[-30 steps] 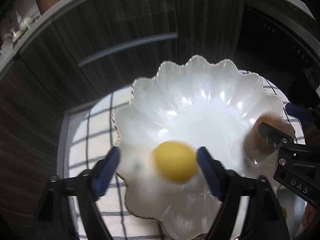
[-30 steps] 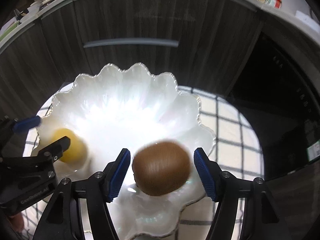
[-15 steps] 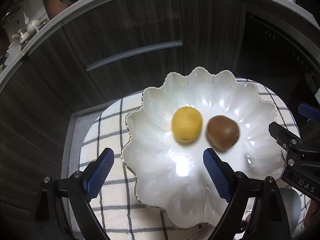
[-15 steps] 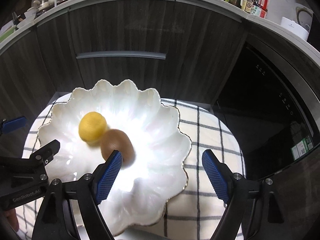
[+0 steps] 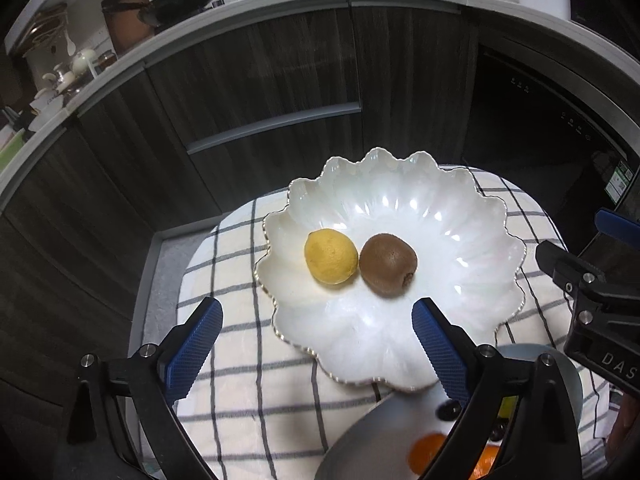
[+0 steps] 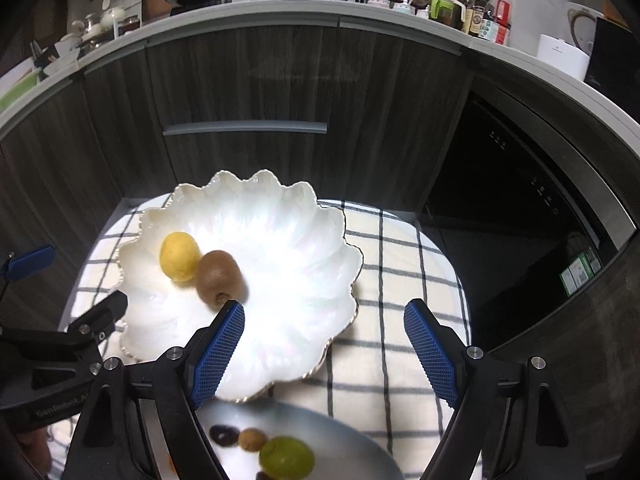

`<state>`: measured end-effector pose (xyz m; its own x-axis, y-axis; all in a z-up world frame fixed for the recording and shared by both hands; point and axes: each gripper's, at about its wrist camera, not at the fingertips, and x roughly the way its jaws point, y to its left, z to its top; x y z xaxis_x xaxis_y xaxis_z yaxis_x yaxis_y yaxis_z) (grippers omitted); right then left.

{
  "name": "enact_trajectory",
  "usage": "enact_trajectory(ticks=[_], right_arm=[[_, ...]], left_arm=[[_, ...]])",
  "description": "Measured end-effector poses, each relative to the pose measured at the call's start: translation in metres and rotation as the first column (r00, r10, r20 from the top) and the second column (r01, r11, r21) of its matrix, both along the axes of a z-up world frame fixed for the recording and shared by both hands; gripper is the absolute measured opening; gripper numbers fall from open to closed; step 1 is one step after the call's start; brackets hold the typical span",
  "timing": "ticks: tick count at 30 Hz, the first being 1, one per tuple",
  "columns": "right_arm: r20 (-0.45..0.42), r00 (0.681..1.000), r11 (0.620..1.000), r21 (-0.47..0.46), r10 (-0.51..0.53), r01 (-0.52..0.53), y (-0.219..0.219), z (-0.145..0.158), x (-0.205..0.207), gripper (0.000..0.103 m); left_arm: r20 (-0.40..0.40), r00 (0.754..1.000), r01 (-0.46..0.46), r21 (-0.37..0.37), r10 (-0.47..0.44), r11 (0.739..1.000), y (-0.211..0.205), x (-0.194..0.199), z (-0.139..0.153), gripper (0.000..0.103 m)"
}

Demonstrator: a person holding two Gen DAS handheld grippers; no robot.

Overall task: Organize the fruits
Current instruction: 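Move both tools back over the plate toward the mandarin and apple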

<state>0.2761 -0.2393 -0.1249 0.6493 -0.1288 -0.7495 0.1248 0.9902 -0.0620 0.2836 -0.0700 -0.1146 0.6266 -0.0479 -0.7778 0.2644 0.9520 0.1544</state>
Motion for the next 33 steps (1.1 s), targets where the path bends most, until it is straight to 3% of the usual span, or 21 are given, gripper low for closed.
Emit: enact_trajectory(ticks=[4, 18, 33], right_arm=[[0.04, 0.999, 1.0, -0.004, -0.027, 0.027, 0.002, 0.012, -0.021, 0.092], [0.07, 0.996, 0.999, -0.008, -0.05, 0.051, 0.005, 0.026, -0.078, 0.092], [0.02, 0.998, 0.998, -0.024, -0.063, 0.063, -0.003, 0.005, -0.106, 0.092]], left_arm=[[0.011, 1.0, -0.023, -0.029, 0.023, 0.999, 0.006, -0.02, 0.008, 0.101], [0.072, 0.996, -0.044, -0.038, 0.046, 0.998, 0.008, -0.071, 0.021, 0.103], [0.022, 0.998, -0.05, -0.059, 0.052, 0.997, 0.003, -0.097, -0.002, 0.103]])
